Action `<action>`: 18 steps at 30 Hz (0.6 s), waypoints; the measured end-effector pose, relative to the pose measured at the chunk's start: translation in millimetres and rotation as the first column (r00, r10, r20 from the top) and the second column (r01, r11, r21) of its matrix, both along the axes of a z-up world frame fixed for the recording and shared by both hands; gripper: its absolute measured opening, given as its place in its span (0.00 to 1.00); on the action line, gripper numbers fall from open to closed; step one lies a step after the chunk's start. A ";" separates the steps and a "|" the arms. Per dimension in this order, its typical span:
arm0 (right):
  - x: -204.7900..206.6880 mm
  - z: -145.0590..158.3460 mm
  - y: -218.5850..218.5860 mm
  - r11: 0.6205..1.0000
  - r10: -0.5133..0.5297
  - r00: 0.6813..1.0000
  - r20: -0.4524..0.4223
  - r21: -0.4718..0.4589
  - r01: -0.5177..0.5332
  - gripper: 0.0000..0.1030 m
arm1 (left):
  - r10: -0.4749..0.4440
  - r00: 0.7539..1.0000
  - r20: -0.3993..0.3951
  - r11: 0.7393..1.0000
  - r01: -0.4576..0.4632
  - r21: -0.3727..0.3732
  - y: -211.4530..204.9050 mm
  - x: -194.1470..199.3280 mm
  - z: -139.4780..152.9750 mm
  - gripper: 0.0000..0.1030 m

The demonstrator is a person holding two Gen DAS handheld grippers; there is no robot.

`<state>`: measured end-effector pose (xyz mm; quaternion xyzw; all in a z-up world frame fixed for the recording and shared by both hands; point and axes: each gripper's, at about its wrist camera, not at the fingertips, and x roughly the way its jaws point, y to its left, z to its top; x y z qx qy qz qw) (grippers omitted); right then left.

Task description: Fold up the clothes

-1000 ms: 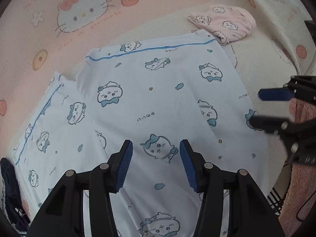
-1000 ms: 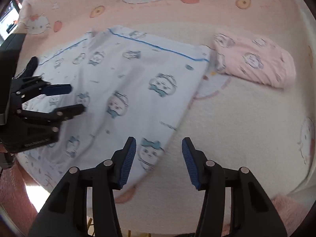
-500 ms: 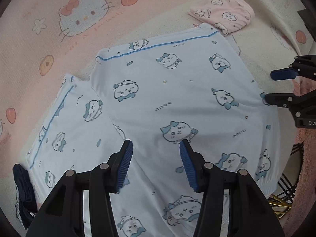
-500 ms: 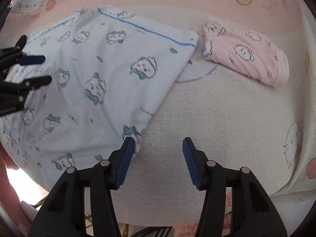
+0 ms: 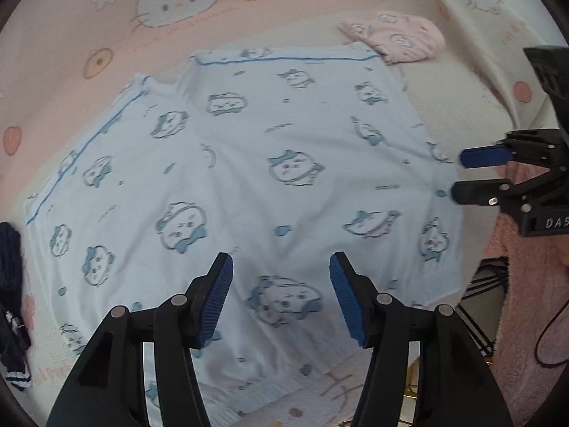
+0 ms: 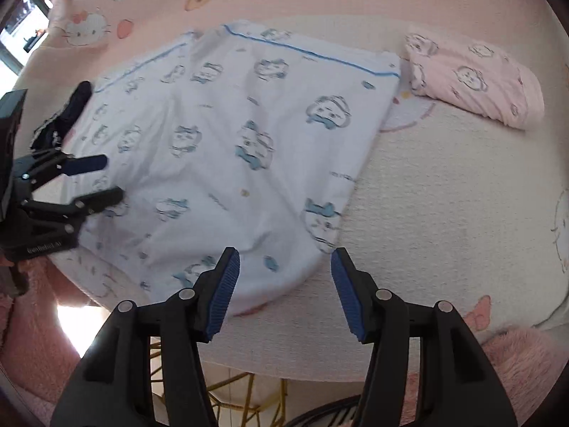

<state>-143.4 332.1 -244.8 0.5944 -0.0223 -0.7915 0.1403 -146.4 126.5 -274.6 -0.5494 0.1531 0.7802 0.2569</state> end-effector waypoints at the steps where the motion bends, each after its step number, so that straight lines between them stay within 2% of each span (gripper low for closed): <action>1: -1.1 -7.5 -17.4 1.000 0.020 1.000 0.019 -0.007 -0.019 0.54 | -0.019 1.000 0.008 1.000 0.019 -0.002 7.9 4.6 -4.4 0.57; 2: -2.3 -15.0 -34.8 0.999 0.039 0.999 0.038 -0.015 -0.039 0.54 | -0.036 0.999 0.017 0.999 0.037 -0.011 14.5 8.8 -9.4 0.57; 4: 4.1 -32.4 -54.9 0.994 0.092 0.992 0.083 0.057 -0.096 0.53 | -0.037 0.999 0.031 0.996 0.039 -0.074 10.3 13.6 -18.9 0.58; 6: 20.2 -33.8 -57.6 0.976 0.149 0.986 0.075 0.149 -0.159 0.53 | -0.034 0.999 0.030 0.993 0.038 -0.112 2.6 19.4 -21.7 0.58; 7: 23.0 -33.9 -54.3 0.976 0.140 0.985 0.096 0.157 -0.154 0.53 | -0.027 0.999 0.046 0.991 0.033 -0.133 -3.3 21.4 -20.9 0.59; 10: 22.8 -31.2 -38.5 0.992 0.070 0.989 0.131 0.098 -0.083 0.53 | -0.019 0.999 0.032 0.990 0.024 -0.140 -14.5 27.2 -11.7 0.60; 13: 12.6 -17.5 -36.6 1.000 0.022 0.998 0.061 -0.007 -0.022 0.53 | -0.007 1.000 -0.017 0.996 0.005 -0.086 -11.0 25.9 1.4 0.60; 14: 9.5 -17.8 -40.9 1.000 0.023 0.998 0.058 -0.003 -0.023 0.53 | -0.003 1.000 -0.020 0.997 0.002 -0.075 -8.7 24.3 2.7 0.60; 17: 15.2 -37.3 -58.0 0.987 0.104 0.987 0.121 0.112 -0.118 0.54 | -0.007 0.999 0.044 0.990 0.013 -0.137 -4.9 19.1 -12.9 0.60; 18: 16.1 -36.5 -56.9 0.987 0.107 0.986 0.125 0.105 -0.120 0.54 | -0.017 0.999 0.036 0.991 0.022 -0.134 -5.4 18.2 -11.4 0.60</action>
